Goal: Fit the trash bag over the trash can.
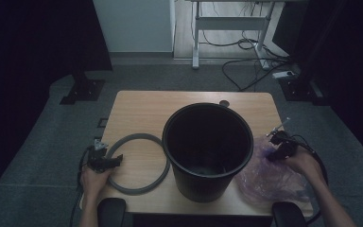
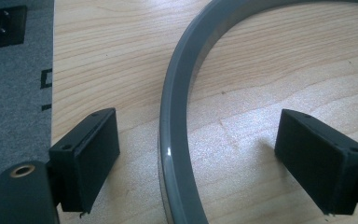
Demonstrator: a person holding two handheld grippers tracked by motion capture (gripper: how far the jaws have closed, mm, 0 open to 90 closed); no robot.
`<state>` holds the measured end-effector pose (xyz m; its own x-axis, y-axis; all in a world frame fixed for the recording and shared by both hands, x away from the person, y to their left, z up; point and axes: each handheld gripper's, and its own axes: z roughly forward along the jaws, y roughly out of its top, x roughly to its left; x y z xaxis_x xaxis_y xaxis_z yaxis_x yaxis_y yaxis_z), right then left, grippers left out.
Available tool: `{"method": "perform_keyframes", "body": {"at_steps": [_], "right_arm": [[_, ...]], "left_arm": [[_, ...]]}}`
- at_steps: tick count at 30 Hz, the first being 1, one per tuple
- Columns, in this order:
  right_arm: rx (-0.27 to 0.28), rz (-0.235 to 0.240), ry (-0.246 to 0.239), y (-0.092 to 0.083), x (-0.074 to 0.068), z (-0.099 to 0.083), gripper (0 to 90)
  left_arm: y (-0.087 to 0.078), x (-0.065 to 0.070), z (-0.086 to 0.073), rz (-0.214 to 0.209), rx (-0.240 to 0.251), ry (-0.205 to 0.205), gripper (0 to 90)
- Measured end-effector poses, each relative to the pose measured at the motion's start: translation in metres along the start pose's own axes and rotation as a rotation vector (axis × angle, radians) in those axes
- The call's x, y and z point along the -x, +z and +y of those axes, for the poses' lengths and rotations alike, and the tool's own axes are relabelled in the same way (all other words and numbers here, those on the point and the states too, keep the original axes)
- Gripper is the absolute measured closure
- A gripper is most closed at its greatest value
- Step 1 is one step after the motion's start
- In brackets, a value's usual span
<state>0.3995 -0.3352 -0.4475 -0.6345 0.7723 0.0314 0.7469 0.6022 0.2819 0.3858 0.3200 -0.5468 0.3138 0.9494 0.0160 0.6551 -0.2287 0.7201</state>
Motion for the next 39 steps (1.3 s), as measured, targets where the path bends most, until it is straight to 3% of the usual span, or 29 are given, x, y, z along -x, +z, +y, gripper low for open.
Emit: {"method": "perform_keyframes", "body": {"at_steps": [12, 39], "right_arm": [[0.062, -0.025, -0.038, -0.059, -0.004, 0.003, 77.7], [0.187, -0.011, -0.088, -0.182, -0.017, 0.016, 77.3]], "left_arm": [[0.000, 0.000, 0.000, -0.003, 0.001, 0.002, 13.9], [0.000, 0.002, 0.000, -0.007, 0.002, 0.005, 13.9]]}}
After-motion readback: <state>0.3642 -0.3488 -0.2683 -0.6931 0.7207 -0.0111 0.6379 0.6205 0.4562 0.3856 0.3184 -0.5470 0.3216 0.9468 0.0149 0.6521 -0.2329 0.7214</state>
